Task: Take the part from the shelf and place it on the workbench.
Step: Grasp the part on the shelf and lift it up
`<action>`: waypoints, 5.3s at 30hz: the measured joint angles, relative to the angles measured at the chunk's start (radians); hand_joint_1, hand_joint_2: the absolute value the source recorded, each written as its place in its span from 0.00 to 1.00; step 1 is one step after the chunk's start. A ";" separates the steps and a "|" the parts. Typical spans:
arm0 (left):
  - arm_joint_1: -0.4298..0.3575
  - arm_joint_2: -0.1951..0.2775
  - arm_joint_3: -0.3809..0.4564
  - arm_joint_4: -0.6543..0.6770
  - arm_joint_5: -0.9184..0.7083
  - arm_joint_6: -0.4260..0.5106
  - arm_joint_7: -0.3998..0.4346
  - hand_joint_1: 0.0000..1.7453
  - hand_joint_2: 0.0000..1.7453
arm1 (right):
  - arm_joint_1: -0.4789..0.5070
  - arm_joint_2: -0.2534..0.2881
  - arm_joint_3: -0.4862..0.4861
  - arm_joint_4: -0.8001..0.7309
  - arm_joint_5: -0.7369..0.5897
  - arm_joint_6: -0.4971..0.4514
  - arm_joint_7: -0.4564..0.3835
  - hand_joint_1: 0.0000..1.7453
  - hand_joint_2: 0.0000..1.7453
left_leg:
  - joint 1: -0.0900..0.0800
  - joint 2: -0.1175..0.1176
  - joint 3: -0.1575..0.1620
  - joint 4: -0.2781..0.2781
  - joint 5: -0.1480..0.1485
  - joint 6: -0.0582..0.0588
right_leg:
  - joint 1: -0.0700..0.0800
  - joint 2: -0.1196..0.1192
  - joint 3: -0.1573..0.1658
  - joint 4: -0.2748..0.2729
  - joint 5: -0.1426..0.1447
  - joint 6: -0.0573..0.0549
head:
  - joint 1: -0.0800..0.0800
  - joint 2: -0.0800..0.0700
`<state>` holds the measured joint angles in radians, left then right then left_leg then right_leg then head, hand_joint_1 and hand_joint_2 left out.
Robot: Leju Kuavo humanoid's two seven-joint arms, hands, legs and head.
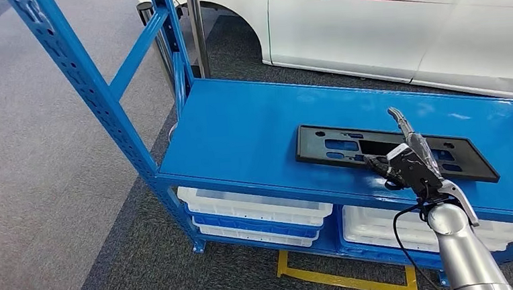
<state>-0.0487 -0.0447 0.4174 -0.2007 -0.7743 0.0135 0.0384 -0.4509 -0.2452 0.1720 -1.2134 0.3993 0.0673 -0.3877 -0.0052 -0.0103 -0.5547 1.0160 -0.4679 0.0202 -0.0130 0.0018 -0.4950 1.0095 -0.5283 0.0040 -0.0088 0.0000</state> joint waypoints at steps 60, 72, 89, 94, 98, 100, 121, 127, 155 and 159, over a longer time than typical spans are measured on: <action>-0.009 0.012 0.087 0.000 -0.064 -0.016 0.003 0.00 0.00 | -0.068 -0.109 0.136 0.088 0.233 0.072 0.063 0.00 1.00 | 0.000 0.000 0.000 0.001 0.000 0.000 | 0.000 0.000 0.001 0.000 0.000 0.000 | 0.000 0.000; -0.011 0.012 0.092 0.000 -0.079 -0.018 0.006 0.00 0.00 | -0.079 -0.094 0.149 0.167 0.319 -0.076 0.097 0.00 1.00 | 0.000 0.000 0.000 0.000 0.000 0.000 | 0.000 0.000 0.001 0.000 0.000 0.000 | 0.000 0.000; -0.017 0.012 0.099 0.000 -0.114 -0.022 0.021 0.00 0.00 | -0.089 0.016 0.153 0.319 0.533 -0.347 0.176 0.00 1.00 | 0.000 0.000 0.000 0.000 0.000 0.000 | 0.000 -0.001 0.001 0.000 0.000 0.000 | 0.000 0.000; -0.019 0.012 0.099 0.000 -0.115 -0.022 0.022 0.00 0.00 | -0.089 0.032 0.153 0.335 0.535 -0.352 0.178 0.73 1.00 | 0.000 0.000 0.000 0.000 0.000 0.000 | 0.000 -0.001 0.001 0.000 0.000 0.000 | 0.000 0.000; -0.020 0.012 0.099 0.000 -0.119 -0.023 0.023 0.00 0.00 | -0.089 0.046 0.153 0.348 0.549 -0.352 0.179 0.98 1.00 | 0.000 0.000 0.000 0.000 0.000 0.000 | 0.000 0.000 0.001 0.000 0.000 0.000 | 0.000 0.000; -0.022 0.012 0.099 0.000 -0.122 -0.023 0.023 0.00 0.00 | -0.089 0.055 0.153 0.354 0.555 -0.352 0.179 0.98 1.00 | 0.000 0.000 0.000 0.000 0.000 0.000 | 0.000 0.000 0.001 0.000 0.000 0.000 | 0.000 0.000; -0.027 0.010 0.120 0.000 -0.123 -0.039 -0.016 0.00 0.75 | -0.101 0.078 0.153 0.372 0.569 -0.353 0.174 0.99 1.00 | 0.000 0.000 0.001 0.000 0.000 0.000 | 0.000 0.000 0.001 0.000 0.000 0.000 | 0.000 0.000; -0.027 0.009 0.129 0.000 -0.121 -0.043 -0.011 0.00 1.00 | -0.100 0.078 0.153 0.372 0.576 -0.348 0.171 0.98 1.00 | 0.000 0.000 0.001 0.000 0.000 0.000 | 0.000 0.000 0.001 0.000 0.000 0.000 | 0.000 0.000; -0.003 -0.006 0.244 0.000 -0.100 -0.021 -0.011 0.00 1.00 | 0.020 0.067 0.161 -0.051 0.609 -0.453 0.135 0.98 1.00 | 0.004 0.006 0.007 -0.027 0.019 0.031 | -0.005 -0.001 -0.132 0.252 -0.120 0.017 | 0.001 0.000; -0.003 -0.007 0.244 0.000 -0.121 -0.025 -0.004 0.00 1.00 | 0.067 0.032 0.148 -0.111 0.602 -0.455 0.135 0.98 1.00 | 0.007 0.000 0.003 -0.009 0.008 0.024 | -0.015 -0.002 -0.111 0.150 0.001 0.022 | 0.001 0.000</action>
<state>-0.0516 -0.0522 0.6615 -0.2007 -0.8956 -0.0112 0.0347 -0.3838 -0.2130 0.3201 -1.3245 1.0016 -0.3878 -0.2530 0.0016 -0.0098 -0.5512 1.0067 -0.4599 0.0440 -0.0279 0.0003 -0.6060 1.1599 -0.5270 0.0261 -0.0081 0.0000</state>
